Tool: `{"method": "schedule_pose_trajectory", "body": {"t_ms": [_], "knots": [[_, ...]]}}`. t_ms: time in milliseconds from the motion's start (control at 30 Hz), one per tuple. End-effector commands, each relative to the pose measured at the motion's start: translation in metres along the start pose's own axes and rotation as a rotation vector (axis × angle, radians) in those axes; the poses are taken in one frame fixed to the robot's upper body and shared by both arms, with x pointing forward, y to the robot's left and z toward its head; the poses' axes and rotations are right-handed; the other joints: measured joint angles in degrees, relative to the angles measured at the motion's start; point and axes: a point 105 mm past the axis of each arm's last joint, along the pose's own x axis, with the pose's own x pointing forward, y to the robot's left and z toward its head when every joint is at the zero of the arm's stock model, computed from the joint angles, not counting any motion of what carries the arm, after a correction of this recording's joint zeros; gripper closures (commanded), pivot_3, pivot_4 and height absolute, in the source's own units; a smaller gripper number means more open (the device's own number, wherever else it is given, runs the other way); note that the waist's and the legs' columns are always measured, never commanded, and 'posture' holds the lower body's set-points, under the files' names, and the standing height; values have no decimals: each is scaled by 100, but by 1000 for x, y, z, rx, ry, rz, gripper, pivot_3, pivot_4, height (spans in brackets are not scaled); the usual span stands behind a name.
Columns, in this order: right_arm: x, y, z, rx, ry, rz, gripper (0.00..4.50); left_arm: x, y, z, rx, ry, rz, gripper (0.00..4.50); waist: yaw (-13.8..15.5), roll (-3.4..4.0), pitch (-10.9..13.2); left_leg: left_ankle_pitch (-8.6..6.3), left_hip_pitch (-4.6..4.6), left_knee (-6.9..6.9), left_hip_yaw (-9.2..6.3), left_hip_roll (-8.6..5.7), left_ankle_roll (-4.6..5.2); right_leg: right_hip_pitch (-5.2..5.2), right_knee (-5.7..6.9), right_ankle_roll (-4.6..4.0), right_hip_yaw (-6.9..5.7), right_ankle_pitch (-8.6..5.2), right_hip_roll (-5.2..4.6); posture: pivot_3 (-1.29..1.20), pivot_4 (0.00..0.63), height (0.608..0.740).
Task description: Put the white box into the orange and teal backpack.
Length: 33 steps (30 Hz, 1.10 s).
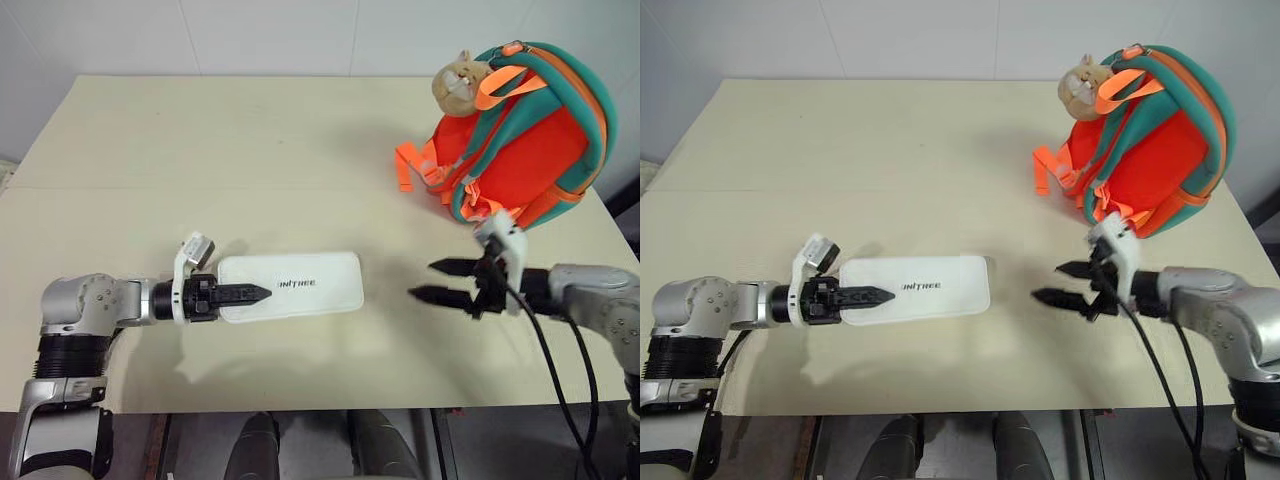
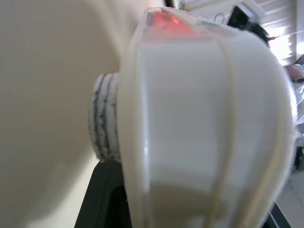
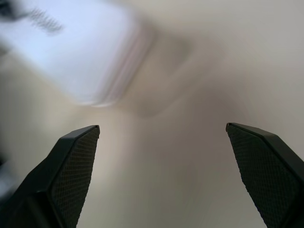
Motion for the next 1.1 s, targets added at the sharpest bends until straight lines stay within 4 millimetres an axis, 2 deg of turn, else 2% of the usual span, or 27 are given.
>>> {"method": "schedule_pose_trajectory", "body": {"t_ms": [33, 167, 400, 667, 767, 933, 1100], "knots": [[-21, -31, 28, -88, -151, -228, 0, -8, -11, 6, 113, -37, -18, 3180, 5, 0, 0, 0, 0, 0, 0, -1, 0, 0, -1, 0, 0, 0, -1, 0, 150, 740], [-17, -68, 59, -134, -326, -505, 0, -8, -10, 6, 144, -21, -7, 3180, -31, -1, 0, 2, 1, 0, 3, 1, -3, -2, -1, 1, 4, 2, 1, 0, 150, 740], [4, -104, 93, -176, -440, -711, 0, -7, -11, 7, 187, 1, 0, 3180, -31, 0, 0, 15, 1, -12, 3, 0, -17, -7, 2, 2, 5, 8, 1, 0, 150, 740], [35, -111, 107, -105, -530, -688, 0, -12, -10, 4, 196, -43, 19, 3180, -40, 0, 0, 16, -1, -28, 3, 1, -19, -12, -2, 0, 3, 5, 0, 0, 150, 740], [42, -118, 106, -10, -612, -684, 614, -13, -7, 2, 192, -63, 23, 3180, -55, 0, 0, 18, 0, -23, 3, 1, -21, -12, 7, 0, 3, 6, 1, 0, 150, 740], [49, -122, 111, 45, -734, -690, 2352, -14, -3, -1, 190, -75, 24, 3180, -114, 1, 1, 23, 2, -22, 2, 1, -24, -12, 19, 0, 3, 6, 1, 0, 150, 740], [62, -107, 117, 37, -797, -571, 3992, -15, -4, -11, 135, -28, 2, 3180, -192, 2, 1, 26, 4, -21, 1, 0, -28, -12, 27, 0, 2, 6, 2, 0, 150, 740]]}}
